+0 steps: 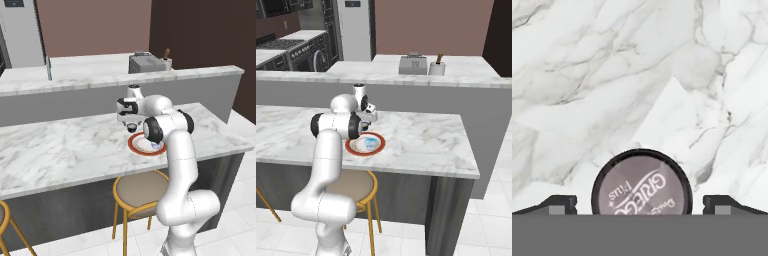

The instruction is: Place two yogurt containers on each plate.

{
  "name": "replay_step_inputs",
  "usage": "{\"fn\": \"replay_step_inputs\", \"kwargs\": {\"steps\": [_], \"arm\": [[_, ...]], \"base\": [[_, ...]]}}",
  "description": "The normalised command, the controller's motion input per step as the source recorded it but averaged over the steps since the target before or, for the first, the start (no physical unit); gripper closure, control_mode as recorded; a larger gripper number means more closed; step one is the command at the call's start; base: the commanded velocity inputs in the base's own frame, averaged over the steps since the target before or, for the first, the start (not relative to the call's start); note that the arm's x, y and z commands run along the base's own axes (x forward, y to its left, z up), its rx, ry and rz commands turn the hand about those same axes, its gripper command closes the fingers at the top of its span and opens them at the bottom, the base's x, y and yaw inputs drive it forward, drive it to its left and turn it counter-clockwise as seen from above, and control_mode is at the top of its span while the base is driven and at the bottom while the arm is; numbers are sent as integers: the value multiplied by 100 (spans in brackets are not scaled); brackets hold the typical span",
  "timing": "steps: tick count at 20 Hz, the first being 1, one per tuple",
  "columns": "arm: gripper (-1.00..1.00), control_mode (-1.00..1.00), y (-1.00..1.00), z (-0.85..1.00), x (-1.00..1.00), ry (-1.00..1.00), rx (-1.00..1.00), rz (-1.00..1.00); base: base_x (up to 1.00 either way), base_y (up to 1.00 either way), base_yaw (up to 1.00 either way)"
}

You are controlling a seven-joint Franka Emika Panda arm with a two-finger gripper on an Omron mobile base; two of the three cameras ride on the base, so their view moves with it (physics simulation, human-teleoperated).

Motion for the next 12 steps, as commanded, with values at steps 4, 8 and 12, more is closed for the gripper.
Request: {"fn": "replay_step_inputs", "kwargs": {"steps": [4,8,12], "arm": [[-100,-100,0,-4,0,0,0,0],[-100,-100,0,-14,0,0,0,0],[-100,-100,0,-21,0,0,0,0]], "base": [[0,0,0],[0,0,0],[0,0,0]]}}
